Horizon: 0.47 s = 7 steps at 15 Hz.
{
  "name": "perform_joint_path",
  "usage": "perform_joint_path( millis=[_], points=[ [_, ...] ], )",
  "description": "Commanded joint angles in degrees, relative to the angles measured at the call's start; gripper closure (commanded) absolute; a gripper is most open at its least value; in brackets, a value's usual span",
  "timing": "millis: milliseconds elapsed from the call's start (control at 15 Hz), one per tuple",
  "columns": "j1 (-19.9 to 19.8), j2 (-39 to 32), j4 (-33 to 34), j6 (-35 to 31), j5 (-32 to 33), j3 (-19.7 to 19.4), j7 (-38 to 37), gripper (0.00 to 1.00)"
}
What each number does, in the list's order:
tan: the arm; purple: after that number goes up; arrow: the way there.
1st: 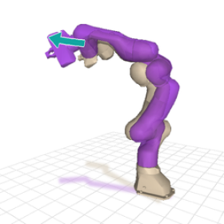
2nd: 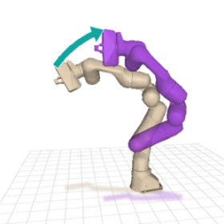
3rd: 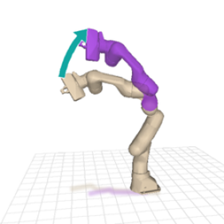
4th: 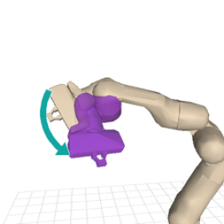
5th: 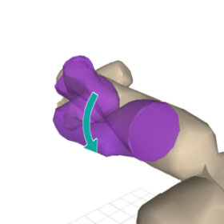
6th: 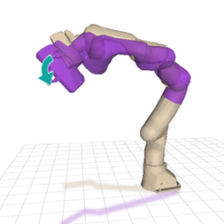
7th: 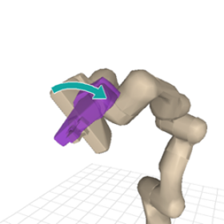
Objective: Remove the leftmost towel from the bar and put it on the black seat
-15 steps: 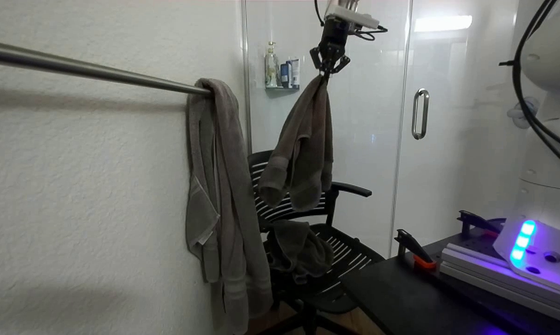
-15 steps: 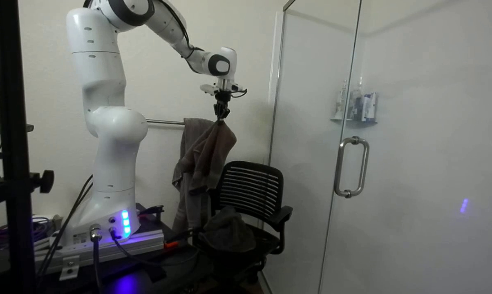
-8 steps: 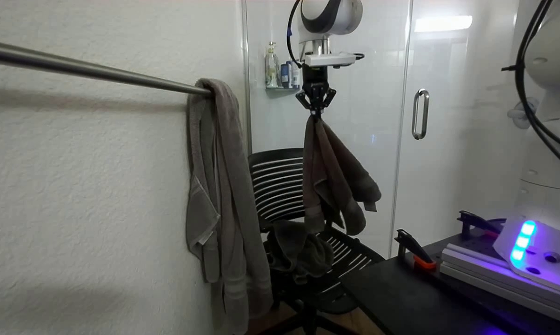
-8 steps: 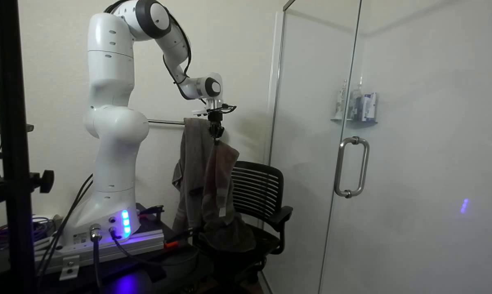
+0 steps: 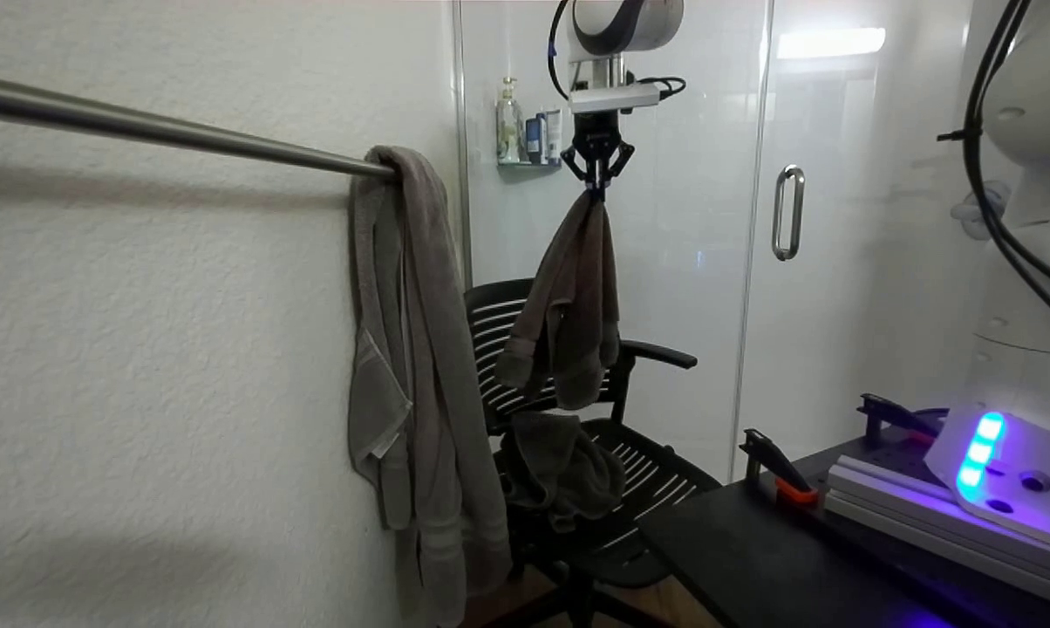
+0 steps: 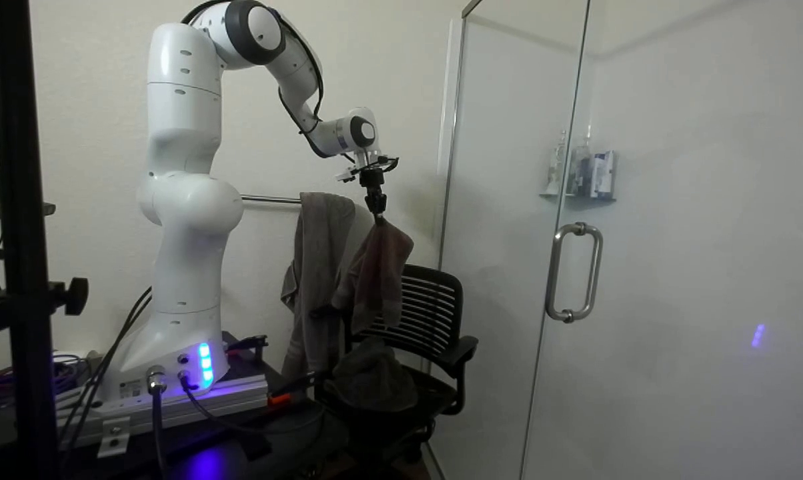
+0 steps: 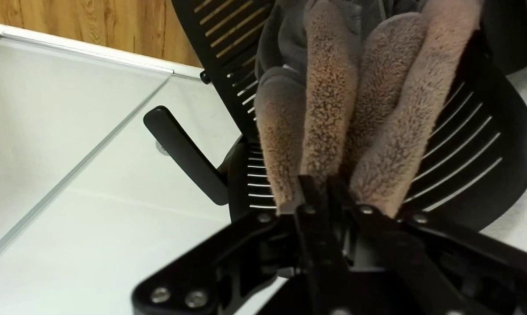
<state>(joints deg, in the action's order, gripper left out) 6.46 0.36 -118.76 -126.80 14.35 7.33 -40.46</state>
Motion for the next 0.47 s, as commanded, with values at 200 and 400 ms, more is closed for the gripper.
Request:
perform_joint_path(
  millis=[200,400],
  points=[
    [0.25,-0.01,0.25,0.14,-0.06,-0.15,0.0,0.63],
    [0.25,-0.01,0.25,0.14,-0.06,-0.15,0.0,0.63]
  ],
)
